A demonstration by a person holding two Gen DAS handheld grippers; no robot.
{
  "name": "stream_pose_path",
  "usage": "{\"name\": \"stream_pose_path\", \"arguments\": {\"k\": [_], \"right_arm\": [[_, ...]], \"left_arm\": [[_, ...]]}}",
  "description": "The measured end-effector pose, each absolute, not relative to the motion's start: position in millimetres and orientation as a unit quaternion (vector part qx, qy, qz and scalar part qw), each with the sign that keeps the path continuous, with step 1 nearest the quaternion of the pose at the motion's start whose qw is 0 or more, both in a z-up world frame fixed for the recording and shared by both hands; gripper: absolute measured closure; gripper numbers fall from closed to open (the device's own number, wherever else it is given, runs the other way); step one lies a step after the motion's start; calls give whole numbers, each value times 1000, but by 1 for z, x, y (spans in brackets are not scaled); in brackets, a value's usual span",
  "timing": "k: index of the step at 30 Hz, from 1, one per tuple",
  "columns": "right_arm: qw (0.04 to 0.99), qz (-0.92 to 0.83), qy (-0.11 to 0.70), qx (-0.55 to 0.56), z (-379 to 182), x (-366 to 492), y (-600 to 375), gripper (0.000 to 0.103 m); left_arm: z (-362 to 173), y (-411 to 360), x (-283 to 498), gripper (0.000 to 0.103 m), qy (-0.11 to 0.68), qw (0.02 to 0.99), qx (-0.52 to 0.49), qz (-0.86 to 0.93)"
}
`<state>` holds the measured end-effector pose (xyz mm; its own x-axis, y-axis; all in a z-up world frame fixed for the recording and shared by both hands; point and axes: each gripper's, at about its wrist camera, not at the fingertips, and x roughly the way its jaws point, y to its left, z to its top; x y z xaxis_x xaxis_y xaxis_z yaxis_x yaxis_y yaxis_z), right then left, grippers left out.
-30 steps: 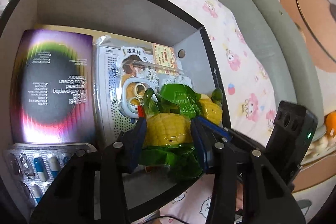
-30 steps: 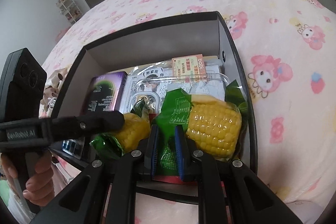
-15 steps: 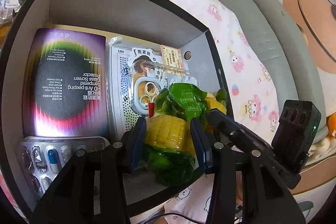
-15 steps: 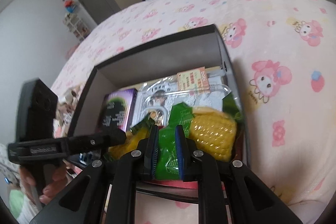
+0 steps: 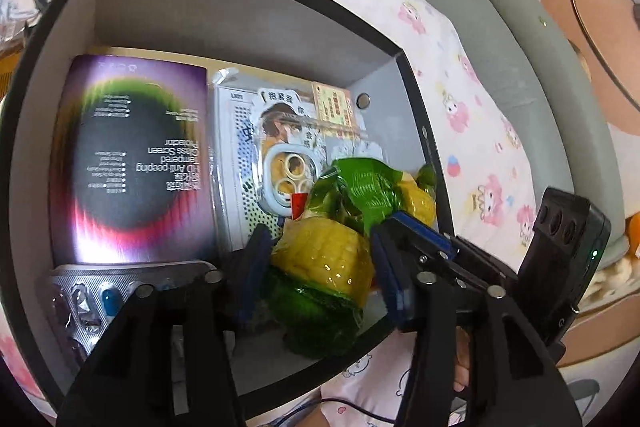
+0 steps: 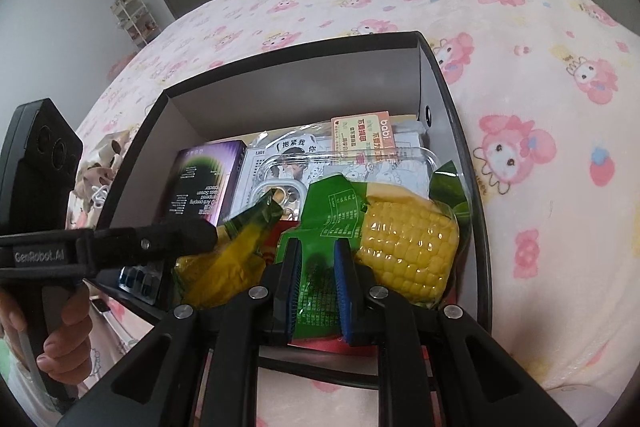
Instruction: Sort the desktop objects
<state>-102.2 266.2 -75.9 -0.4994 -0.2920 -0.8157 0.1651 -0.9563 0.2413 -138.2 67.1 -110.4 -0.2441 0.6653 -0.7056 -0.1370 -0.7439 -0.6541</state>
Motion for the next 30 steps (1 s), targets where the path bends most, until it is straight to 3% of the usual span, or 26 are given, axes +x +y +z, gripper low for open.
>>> {"name": "stream_pose_path", "arguments": {"k": [9, 12, 15, 30], "right_arm": [[109, -883, -25, 456, -68, -91, 257, 84], [76, -903, -25, 423, -53, -82, 258, 69], [53, -911, -18, 408, -41, -74, 255, 67], [29, -914, -95, 394, -3, -36, 237, 53]], "left_arm": [[-91, 68, -130, 45, -205, 250, -538, 779], [-74, 66, -119, 44, -184, 242, -517, 800], [-57, 67, -106, 41, -160, 239, -498, 818], [-17, 53, -49, 33, -95, 218, -457, 857]]}}
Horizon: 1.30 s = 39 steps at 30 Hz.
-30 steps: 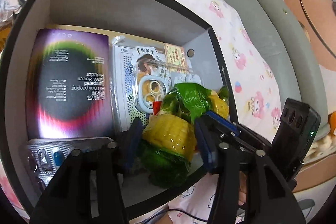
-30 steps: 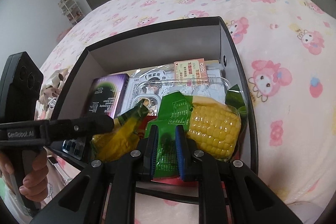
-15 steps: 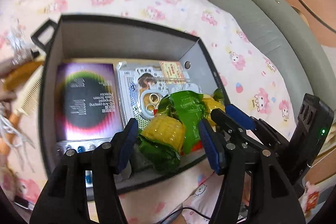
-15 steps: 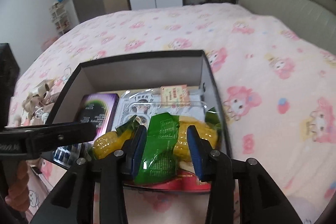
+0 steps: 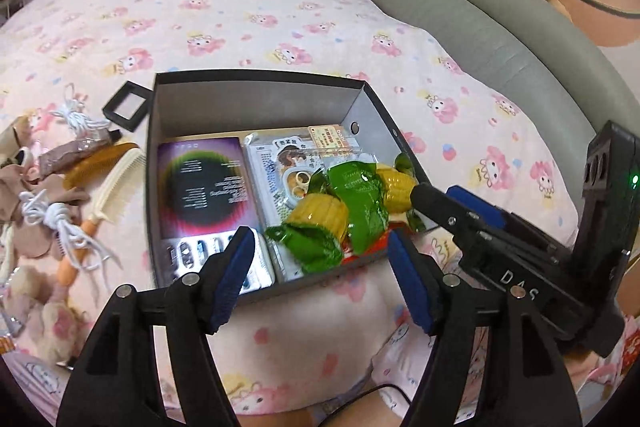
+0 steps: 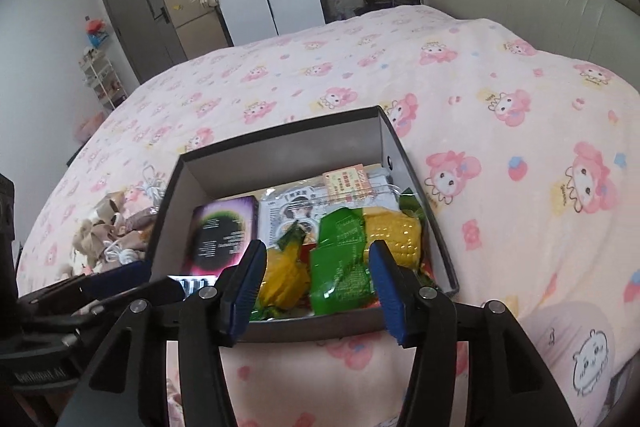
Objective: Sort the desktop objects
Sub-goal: 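Withdraw the left gripper from the box toward the pile, then reach the left gripper into the plush toys and grasp the silver pill pack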
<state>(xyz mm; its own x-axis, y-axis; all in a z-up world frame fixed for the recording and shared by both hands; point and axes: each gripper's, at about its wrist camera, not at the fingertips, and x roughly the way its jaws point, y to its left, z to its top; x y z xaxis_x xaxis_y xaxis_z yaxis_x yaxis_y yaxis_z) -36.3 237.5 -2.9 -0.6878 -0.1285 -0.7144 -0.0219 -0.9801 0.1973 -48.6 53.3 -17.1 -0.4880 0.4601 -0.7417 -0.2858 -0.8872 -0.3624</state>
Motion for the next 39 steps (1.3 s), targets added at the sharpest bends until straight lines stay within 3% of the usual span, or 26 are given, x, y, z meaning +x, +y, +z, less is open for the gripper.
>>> {"name": "stream_pose_path", "arguments": {"k": [3, 16, 26, 39], "right_arm": [[35, -915, -93, 392, 0, -31, 227, 47], [91, -902, -47, 420, -14, -15, 155, 47], [188, -875, 13, 445, -24, -25, 56, 47], [280, -812, 26, 511, -66, -51, -48, 47]], "left_arm": [[-14, 45, -39, 31, -96, 213, -453, 860], [-27, -28, -4, 29, -128, 156, -462, 863], [-43, -123, 23, 29, -190, 88, -465, 860], [-66, -222, 32, 30, -238, -13, -467, 852]]}}
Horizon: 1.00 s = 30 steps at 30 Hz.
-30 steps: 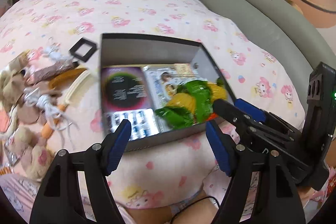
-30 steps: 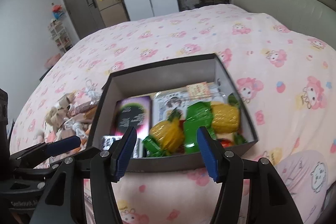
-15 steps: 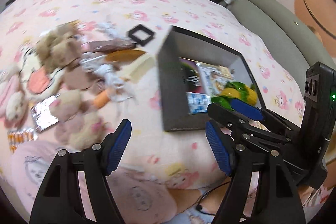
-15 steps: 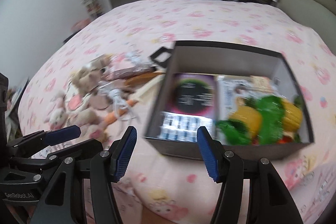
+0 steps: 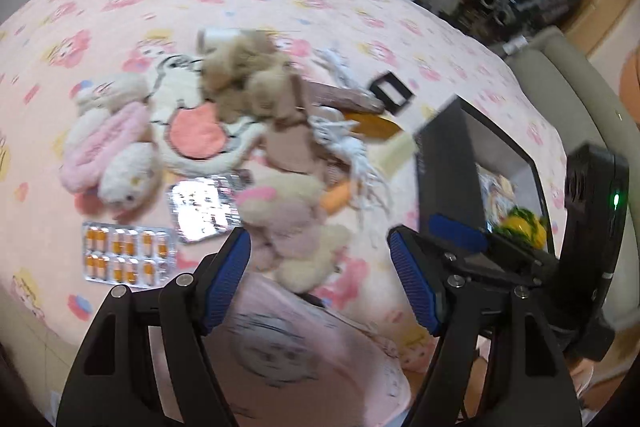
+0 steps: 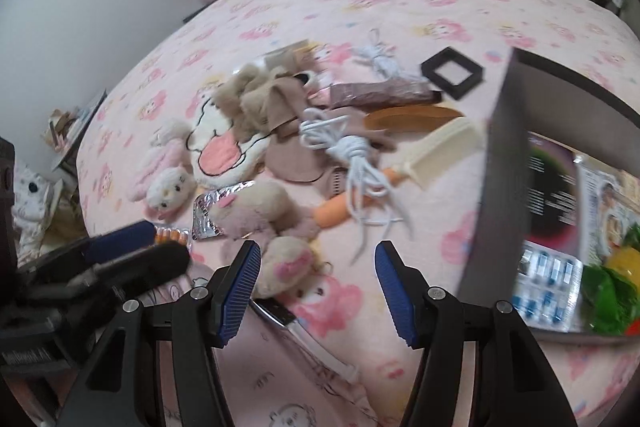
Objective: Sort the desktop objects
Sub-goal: 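Reach the left gripper into the plush toys and grasp the silver pill pack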
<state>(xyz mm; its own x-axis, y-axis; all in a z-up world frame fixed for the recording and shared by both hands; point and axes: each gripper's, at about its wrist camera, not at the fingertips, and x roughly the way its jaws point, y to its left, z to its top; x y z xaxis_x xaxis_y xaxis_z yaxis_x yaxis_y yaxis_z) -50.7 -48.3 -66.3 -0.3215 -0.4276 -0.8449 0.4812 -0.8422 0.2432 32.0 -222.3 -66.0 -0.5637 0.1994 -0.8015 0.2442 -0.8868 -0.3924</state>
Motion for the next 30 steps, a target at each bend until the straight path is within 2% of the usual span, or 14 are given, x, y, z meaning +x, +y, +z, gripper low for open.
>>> {"name": "stream_pose_path", "arguments": {"k": [8, 10, 15, 19, 23, 26, 30], "right_arm": [[280, -795, 44, 536, -83, -67, -73, 47], [290, -797, 54, 527, -80, -72, -83, 47], [349, -783, 71, 510, -73, -87, -119, 47], [389, -762, 157, 493, -76, -91, -161, 47], [396, -708, 169, 560, -103, -114, -183, 47], [400, -653, 184, 616, -131, -124, -192, 47], [392, -620, 149, 664, -159, -139, -195, 46]], "left_arm": [[-99, -264, 22, 37, 254, 68, 497, -827], [-109, -272, 19, 42, 267, 71, 503, -819], [-120, -295, 10, 45, 297, 70, 513, -803], [-134, -317, 2, 49, 315, 77, 530, -783], [-154, -332, -3, 49, 364, 42, 540, -758], [-162, -336, -7, 49, 358, 41, 555, -750], [-177, -337, -15, 49, 367, 15, 578, -729]]}}
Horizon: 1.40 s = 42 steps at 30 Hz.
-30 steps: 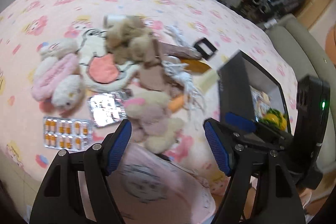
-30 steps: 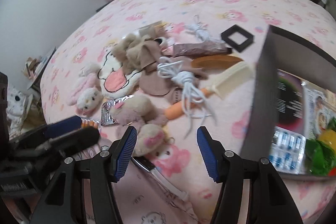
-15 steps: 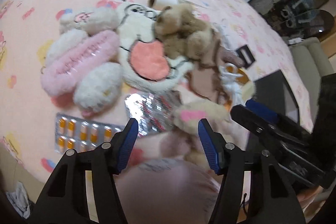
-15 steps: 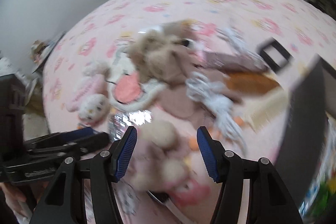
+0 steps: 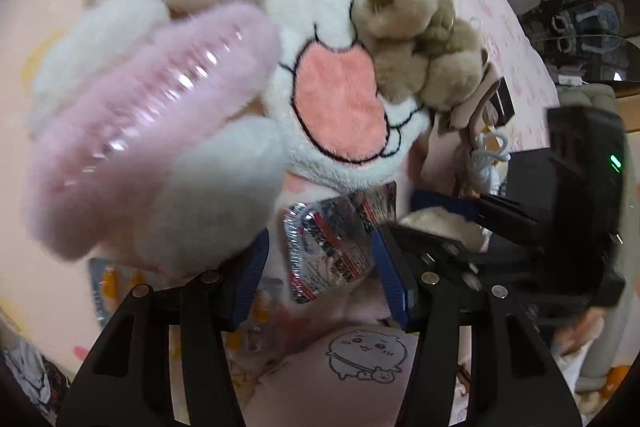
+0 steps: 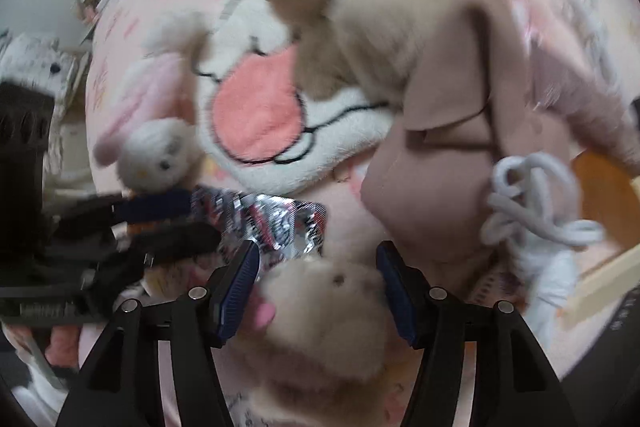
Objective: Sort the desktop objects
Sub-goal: 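Reach the left gripper into the plush toys and grasp the silver pill pack, then lift and carry the silver pill pack with the left gripper to the box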
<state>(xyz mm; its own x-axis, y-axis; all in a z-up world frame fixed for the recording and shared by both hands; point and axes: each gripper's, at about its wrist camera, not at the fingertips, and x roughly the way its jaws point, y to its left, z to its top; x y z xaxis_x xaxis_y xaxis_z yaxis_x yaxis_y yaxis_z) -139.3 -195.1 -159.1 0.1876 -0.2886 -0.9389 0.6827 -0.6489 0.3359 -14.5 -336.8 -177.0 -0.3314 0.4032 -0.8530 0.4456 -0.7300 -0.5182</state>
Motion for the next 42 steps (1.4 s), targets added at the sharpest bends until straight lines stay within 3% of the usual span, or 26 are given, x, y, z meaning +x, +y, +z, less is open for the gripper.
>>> {"name": "stream_pose_path", "arguments": {"k": [5, 7, 9, 11, 23, 42], "right_arm": [[391, -635, 98, 659, -173, -145, -193, 42], [395, -644, 92, 648, -169, -141, -190, 52], [400, -652, 74, 640, -162, -138, -184, 68], [404, -656, 51, 636, -153, -137, -177, 71], [396, -730, -23, 556, -55, -128, -95, 72], [271, -815, -102, 502, -22, -91, 70, 71]], "left_arm": [[-188, -341, -25, 53, 374, -2, 592, -713], [-189, -342, -24, 65, 373, -4, 592, -714], [-182, -339, -22, 72, 371, -10, 581, -725], [-170, -334, -17, 73, 366, -16, 565, -739], [-85, -287, -12, 73, 320, -63, 497, -804], [-53, -106, -54, 73, 244, -180, 507, -807]]}}
